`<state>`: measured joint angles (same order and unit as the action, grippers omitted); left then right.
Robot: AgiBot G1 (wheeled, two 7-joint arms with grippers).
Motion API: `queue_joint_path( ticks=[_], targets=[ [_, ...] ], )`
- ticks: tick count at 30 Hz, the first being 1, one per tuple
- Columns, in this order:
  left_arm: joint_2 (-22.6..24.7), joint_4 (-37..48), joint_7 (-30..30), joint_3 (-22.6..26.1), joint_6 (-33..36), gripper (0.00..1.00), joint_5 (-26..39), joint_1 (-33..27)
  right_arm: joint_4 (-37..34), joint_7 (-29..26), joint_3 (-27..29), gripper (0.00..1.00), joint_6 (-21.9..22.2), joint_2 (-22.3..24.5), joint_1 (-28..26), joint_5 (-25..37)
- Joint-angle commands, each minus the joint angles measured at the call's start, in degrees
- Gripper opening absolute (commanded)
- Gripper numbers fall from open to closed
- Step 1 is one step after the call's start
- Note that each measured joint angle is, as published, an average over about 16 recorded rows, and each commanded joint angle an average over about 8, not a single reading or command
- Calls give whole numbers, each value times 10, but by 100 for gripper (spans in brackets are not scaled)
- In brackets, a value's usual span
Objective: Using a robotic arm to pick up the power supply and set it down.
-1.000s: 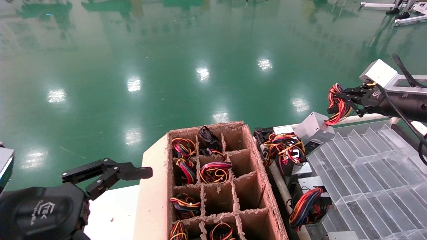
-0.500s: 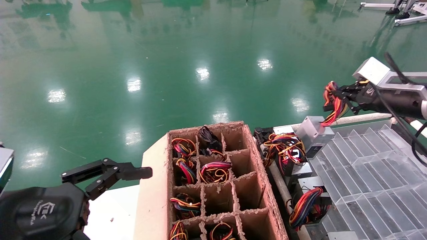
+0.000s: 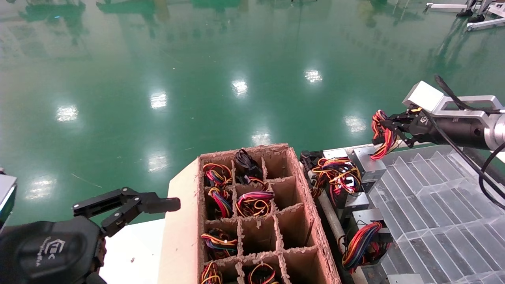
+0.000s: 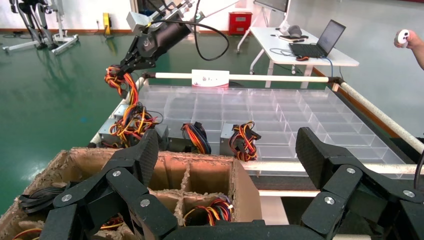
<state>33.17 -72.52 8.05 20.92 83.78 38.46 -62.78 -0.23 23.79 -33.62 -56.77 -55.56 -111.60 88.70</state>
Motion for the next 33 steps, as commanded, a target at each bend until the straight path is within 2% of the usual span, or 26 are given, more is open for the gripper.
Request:
queue_joint_path(
  ticks=[1,3,8,11,33],
  targets=[
    [0,0,0,0,0,100,0,0,-1,-2,-4,5,-5,0,-2,5],
    [0,0,0,0,0,100,0,0,0,-2,-6,17,-6,-1,-1,8],
    [0,0,0,0,0,100,0,0,3,2,-8,77,-4,-6,1,12],
    [0,0,0,0,0,100,0,0,3,2,-8,99,-3,-8,2,12],
    [0,0,0,0,0,100,0,0,3,0,-6,100,-5,-6,1,9]
  ],
)
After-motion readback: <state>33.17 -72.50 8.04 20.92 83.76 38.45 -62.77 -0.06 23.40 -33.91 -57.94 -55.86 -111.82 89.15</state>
